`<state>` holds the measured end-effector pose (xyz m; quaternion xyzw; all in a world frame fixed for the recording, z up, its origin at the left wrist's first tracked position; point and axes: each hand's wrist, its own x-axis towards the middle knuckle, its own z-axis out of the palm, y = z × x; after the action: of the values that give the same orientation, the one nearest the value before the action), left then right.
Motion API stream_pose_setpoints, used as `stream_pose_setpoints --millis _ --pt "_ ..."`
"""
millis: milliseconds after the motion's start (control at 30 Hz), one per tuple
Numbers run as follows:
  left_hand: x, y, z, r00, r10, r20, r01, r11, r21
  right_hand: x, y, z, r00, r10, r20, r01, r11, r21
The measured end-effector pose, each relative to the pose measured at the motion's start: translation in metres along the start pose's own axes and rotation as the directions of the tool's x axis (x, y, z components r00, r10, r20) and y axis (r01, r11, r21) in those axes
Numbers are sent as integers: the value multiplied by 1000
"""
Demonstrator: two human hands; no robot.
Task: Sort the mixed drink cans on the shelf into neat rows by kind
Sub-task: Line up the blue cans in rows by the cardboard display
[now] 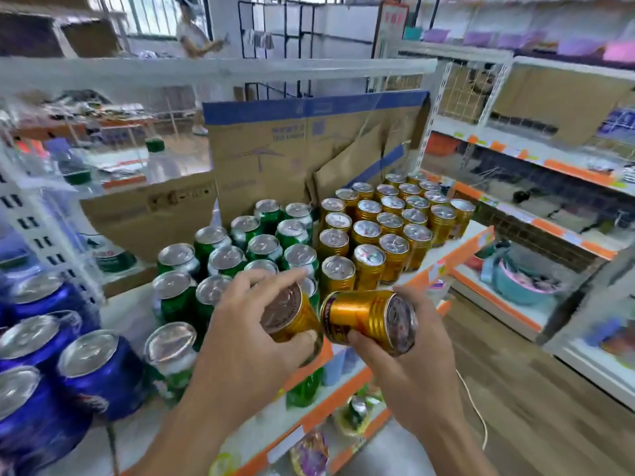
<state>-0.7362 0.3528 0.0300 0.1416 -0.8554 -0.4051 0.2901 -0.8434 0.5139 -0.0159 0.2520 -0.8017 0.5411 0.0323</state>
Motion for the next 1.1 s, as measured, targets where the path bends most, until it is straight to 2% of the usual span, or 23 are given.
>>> stream_pose_setpoints --millis 133,233,367,467,600,700,800,933,1033,1100 --pt "59 -2 26 999 9 -51 -12 998 -62 69 16 -9 1000 -7 5 7 1000 26" --pt "97 -8 36 995 20 -93 -24 999 -40 120 24 -6 1000 -18 -7 19 997 79" --pt "144 -17 48 993 -7 -115 7 1000 0 174 31 0 998 -66 -16 67 995 78" --pt "169 -23 56 983 -39 -181 44 999 25 212 41 6 996 -90 -4 90 994 65" --pt "190 -31 65 959 -85 -269 108 991 73 261 53 17 990 -135 52 133 990 40" --pt "199 -31 73 927 -127 -353 187 972 140 302 58 30 974 -157 160 154 988 31" --pt "204 -25 78 879 -177 -443 266 953 146 339 56 49 921 -219 322 226 974 18" --pt "204 -18 81 809 -213 -548 347 926 152 374 57 88 799 -278 533 373 925 -78" --pt "200 -12 83 776 -219 -591 390 904 177 387 55 110 700 -225 678 460 868 -188" --pt "196 -10 84 763 -232 -603 420 887 190 391 56 123 607 -193 771 537 815 -219"
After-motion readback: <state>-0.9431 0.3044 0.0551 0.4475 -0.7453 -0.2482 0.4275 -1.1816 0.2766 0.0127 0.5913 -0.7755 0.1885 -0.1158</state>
